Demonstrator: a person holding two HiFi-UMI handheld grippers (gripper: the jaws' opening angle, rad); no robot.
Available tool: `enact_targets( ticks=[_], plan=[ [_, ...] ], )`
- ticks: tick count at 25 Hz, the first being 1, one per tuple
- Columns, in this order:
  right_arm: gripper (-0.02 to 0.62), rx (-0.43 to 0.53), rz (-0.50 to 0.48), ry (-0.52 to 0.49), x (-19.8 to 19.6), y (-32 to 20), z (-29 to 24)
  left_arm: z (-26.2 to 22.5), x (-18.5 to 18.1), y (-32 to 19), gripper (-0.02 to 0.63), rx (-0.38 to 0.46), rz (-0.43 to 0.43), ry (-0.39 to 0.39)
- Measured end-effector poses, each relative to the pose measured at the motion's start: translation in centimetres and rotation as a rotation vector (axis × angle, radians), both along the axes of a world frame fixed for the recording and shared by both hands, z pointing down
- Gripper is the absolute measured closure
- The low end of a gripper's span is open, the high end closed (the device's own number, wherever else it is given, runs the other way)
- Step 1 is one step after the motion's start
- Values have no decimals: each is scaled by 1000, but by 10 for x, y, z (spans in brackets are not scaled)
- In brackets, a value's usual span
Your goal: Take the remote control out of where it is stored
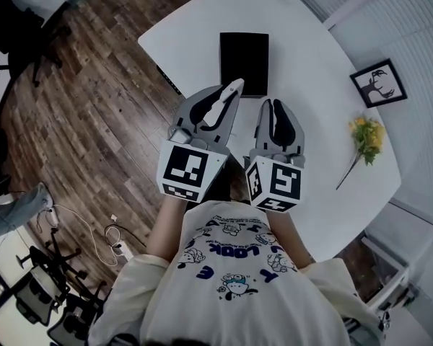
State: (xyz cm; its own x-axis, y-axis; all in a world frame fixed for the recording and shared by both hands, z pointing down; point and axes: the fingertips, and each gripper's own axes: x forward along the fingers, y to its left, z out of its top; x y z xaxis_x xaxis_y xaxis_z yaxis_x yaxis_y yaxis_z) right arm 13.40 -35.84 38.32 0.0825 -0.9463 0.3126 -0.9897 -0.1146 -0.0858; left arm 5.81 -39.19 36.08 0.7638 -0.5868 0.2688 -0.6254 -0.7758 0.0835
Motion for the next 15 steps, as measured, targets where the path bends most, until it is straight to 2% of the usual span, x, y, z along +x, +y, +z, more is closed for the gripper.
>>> enact_targets(
  ticks=[15],
  plan=[
    [530,13,-87,11,-34,24,-7,5,-34,38,529,-26,-100,9]
  ],
)
